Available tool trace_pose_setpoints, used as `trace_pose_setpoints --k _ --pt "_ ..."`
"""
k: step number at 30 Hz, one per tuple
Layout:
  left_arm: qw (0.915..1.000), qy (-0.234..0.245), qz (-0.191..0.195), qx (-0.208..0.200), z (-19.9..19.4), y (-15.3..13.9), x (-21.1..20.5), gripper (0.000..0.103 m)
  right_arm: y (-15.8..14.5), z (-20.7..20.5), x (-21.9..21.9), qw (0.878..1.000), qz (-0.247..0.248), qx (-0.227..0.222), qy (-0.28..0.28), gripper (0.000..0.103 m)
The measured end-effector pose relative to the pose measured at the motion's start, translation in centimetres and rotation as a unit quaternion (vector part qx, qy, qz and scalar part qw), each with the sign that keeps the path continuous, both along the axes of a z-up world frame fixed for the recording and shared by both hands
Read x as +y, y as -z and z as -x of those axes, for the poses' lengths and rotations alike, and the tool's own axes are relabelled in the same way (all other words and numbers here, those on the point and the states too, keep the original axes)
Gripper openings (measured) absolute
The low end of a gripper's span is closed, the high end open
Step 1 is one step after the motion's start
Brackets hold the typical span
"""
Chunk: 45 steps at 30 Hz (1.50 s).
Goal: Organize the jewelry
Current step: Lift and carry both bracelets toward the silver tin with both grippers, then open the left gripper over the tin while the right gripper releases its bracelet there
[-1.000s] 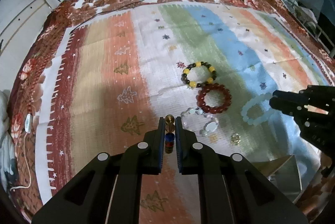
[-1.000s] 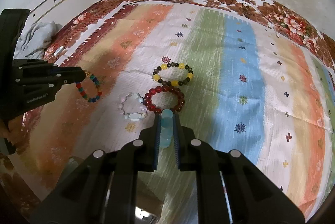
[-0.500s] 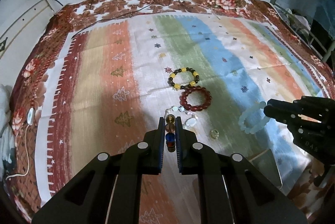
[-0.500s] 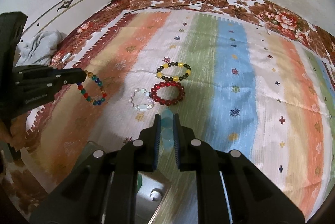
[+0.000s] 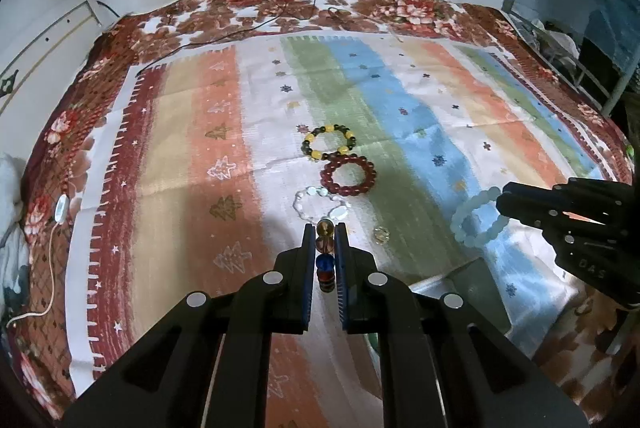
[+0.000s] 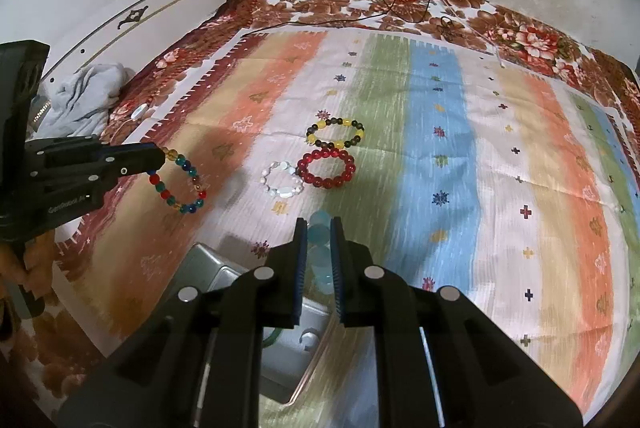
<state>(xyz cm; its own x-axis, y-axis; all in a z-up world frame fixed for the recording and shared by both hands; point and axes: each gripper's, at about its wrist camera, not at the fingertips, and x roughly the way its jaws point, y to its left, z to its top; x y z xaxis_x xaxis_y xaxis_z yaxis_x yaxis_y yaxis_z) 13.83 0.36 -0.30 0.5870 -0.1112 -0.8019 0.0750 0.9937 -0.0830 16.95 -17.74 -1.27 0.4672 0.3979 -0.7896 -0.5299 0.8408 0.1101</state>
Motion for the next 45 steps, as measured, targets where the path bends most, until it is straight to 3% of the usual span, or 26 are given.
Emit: trace_pose_setpoints --k 27,28,29,30,31,45 --pt "0.9983 0.055 0.018 -0.007 5.8 -0.5 -4.3 0.009 -1.1 5.6 0.1 1.0 -0.014 0.0 -0.015 0.013" --pt "0.9984 0.054 0.017 -0.008 5.9 -0.5 -4.4 0.016 -1.2 5.6 0.0 1.0 -0.015 0.001 -0.014 0.015" --pt "0.9984 0.053 0.015 -0.009 5.9 -0.4 -4.3 0.024 -1.2 5.6 0.0 1.0 -0.016 0.002 -0.012 0.025" --pt "0.9984 0.053 0.016 -0.013 6.0 -0.5 -4.3 0.037 -1.3 5.6 -0.2 1.0 -0.016 0.0 -0.008 0.03" --pt "0.9984 0.052 0.015 -0.016 6.1 -0.6 -4.3 0.038 -1.4 5.6 -0.3 1.0 -0.017 -0.001 -0.005 0.035" --pt "0.9995 0.03 -0.005 -0.011 4.6 -0.6 -2.5 0.039 -1.1 4.3 -1.1 1.0 -0.007 -0.005 0.005 0.035"
